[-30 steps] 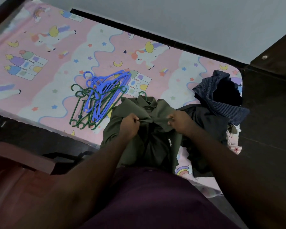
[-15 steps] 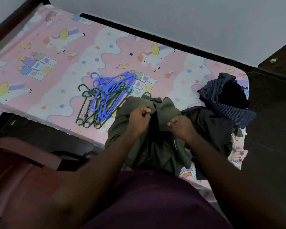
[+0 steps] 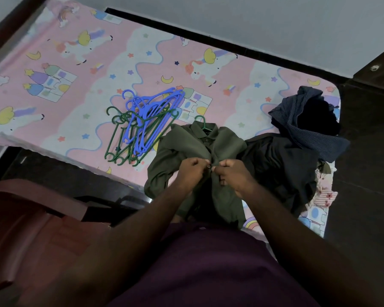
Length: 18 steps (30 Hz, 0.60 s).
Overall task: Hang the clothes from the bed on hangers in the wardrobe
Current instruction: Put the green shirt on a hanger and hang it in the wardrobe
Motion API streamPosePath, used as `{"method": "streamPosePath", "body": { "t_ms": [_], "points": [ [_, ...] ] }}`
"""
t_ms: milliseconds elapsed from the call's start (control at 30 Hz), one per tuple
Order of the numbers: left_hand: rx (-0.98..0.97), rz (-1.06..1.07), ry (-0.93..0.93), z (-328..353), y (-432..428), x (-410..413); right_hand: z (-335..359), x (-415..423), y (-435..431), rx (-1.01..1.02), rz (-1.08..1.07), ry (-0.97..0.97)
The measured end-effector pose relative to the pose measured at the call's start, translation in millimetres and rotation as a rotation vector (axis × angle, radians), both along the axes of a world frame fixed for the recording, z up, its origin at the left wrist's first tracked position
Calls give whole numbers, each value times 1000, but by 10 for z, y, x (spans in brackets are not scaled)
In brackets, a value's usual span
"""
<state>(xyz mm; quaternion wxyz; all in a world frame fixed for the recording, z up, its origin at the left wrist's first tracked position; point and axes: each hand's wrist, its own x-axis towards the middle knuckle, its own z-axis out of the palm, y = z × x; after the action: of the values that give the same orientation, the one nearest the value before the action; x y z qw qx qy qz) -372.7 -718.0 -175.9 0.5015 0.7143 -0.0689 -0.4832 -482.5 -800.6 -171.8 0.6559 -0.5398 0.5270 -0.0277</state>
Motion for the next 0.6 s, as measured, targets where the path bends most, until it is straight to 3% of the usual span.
{"method": "streamPosePath", "body": {
  "t_ms": [167,200,300,367,500,600],
  "points": [
    [-8,-21,226,42,50,-9,-31,-28,23,-13,-32,16],
    [-2,-31,196,39,57,-2,-30,-38,25,-16,-48,16],
    [46,-142,-163,28,48,45,-7,-48,7,-76,-118,15],
    [48,-190,-305,50,22,64,27,-24,-11,-110,-131,-21],
    [6,-215,-350,84,-47,95,79,44,-11,-133,-49,-73],
    [-4,-161,-285,87,-53,111,112,55,-6,-152,0,-73]
  ]
}}
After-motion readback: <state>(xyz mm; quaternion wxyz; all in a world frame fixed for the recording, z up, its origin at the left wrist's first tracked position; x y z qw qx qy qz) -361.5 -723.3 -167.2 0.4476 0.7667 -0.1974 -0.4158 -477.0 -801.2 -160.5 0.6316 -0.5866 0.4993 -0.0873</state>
